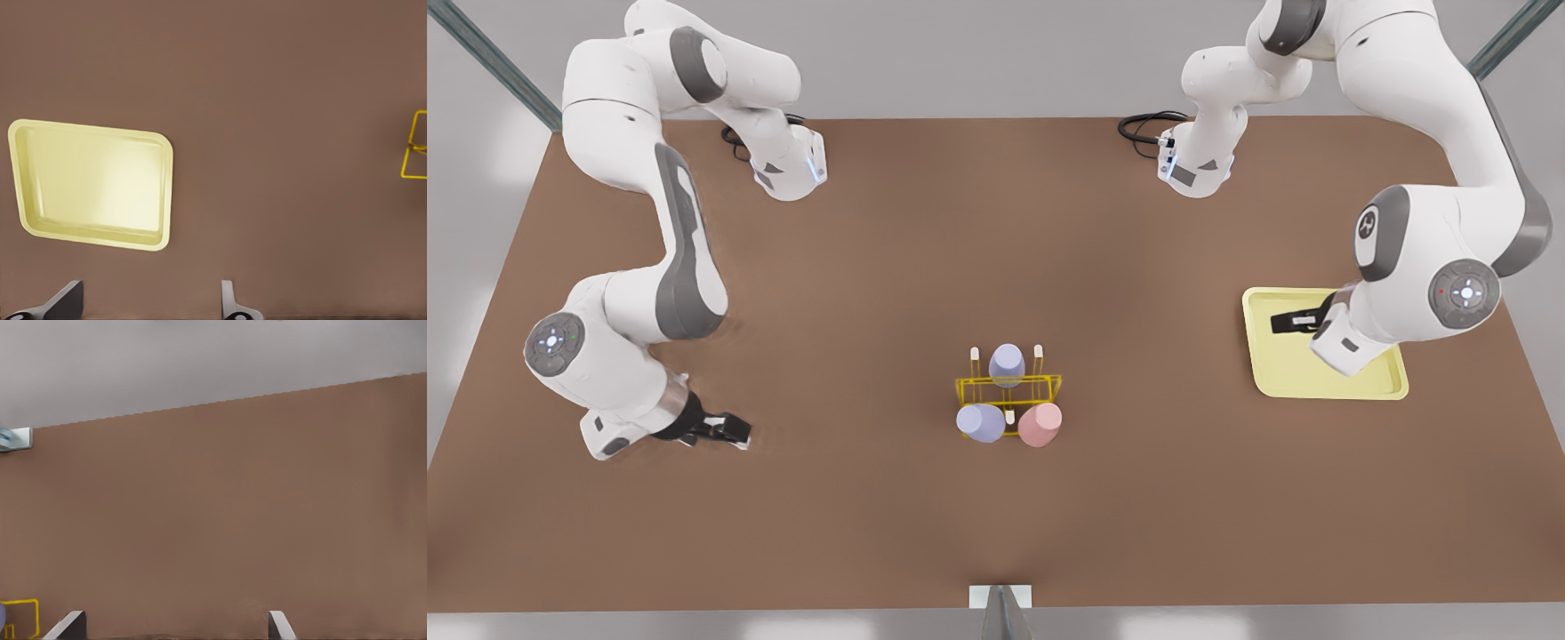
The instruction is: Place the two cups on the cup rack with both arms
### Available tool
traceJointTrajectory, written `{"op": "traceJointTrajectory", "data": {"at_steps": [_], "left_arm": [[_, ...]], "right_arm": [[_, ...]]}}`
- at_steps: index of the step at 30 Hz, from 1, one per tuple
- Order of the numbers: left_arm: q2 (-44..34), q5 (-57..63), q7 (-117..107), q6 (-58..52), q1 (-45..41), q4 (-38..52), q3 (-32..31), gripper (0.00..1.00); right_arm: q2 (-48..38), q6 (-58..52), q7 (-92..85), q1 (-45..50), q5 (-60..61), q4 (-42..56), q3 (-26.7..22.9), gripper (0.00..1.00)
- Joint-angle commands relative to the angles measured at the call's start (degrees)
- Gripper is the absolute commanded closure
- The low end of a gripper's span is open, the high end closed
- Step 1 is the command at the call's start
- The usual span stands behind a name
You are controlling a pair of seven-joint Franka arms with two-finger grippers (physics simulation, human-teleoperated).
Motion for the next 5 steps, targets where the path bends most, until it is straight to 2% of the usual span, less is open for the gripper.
{"op": "traceJointTrajectory", "data": {"at_steps": [1,3,5], "left_arm": [[-0.04,0.01,11.35,-2.42,-0.01,0.06,-0.67,0.0],[0.04,0.01,11.35,-2.42,-0.01,-0.03,-0.67,0.0],[0.04,0.01,11.35,-2.42,-0.01,-0.03,-0.67,0.0]], "right_arm": [[-5.45,-19.87,-15.92,-2.58,-0.88,-1.33,-0.82,0.0],[-15.29,-22.24,-14.16,-2.14,-2.72,-5.9,-0.82,0.0],[-19.87,-21.28,-13.9,-2.23,-3.07,-10.82,-0.82,0.0]]}}
